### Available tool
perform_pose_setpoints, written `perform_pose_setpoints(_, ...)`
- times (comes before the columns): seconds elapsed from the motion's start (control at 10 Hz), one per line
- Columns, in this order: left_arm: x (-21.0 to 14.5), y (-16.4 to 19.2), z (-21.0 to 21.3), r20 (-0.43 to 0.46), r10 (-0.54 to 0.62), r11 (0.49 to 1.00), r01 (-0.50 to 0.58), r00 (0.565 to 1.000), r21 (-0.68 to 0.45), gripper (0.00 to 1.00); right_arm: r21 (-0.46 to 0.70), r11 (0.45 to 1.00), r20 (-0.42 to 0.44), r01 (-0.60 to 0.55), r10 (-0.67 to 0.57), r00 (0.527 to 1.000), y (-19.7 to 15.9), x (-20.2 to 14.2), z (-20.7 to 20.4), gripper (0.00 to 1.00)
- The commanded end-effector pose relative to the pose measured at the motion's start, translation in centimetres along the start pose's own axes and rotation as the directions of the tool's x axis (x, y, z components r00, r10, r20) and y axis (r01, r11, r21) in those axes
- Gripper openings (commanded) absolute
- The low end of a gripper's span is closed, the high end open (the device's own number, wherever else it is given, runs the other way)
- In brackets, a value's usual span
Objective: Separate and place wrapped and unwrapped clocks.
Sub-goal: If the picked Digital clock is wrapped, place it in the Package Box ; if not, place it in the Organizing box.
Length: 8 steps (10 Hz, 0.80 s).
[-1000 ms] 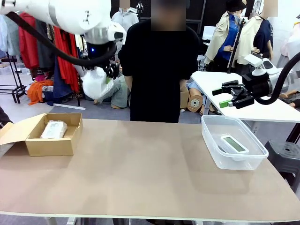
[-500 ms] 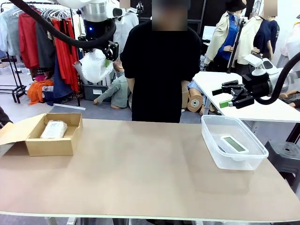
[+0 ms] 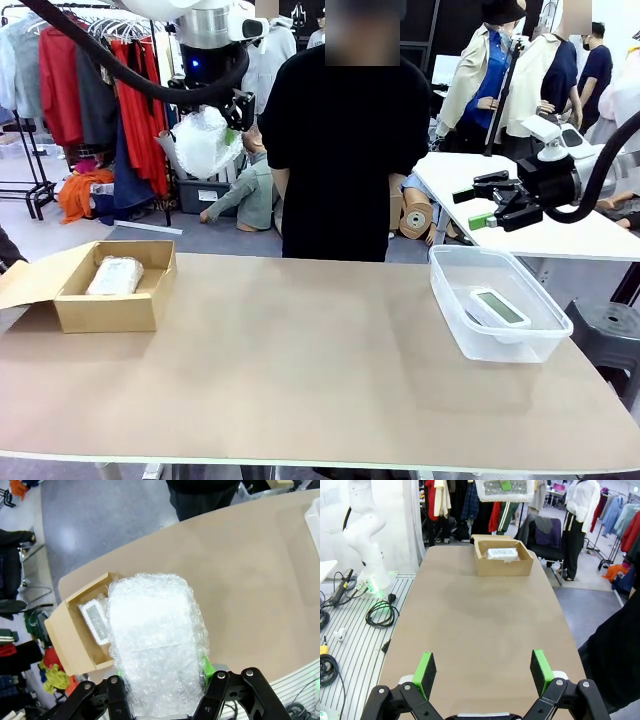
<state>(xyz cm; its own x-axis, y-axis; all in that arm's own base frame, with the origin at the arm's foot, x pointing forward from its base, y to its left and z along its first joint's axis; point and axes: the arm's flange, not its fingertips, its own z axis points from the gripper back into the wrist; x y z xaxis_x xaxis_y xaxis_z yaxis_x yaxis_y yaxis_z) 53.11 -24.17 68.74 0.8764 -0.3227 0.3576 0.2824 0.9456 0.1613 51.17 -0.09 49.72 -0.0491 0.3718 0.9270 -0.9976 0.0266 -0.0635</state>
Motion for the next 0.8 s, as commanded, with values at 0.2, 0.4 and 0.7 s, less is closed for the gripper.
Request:
perform_pose_setpoints(0.2,-0.1,0.15,0.36,0.005,0.002,1.0,-0.002,1.0,0.002,0.0,0.0,1.0,0.001,-0.003,0.003,1.0,0.07,0.19,0.07,1.0)
perform_pose_setpoints(0.4,-0.1,0.15,0.36,0.005,0.002,1.0,-0.002,1.0,0.002,0.0,0.0,1.0,0.001,-0.003,0.003,1.0,0.07,0.19,0.07,1.0)
perform_pose_setpoints(0.7,-0.1,0.15,0.36,0.005,0.002,1.0,-0.002,1.0,0.002,0.0,0.0,1.0,0.001,-0.003,0.003,1.0,0.07,0.19,0.07,1.0)
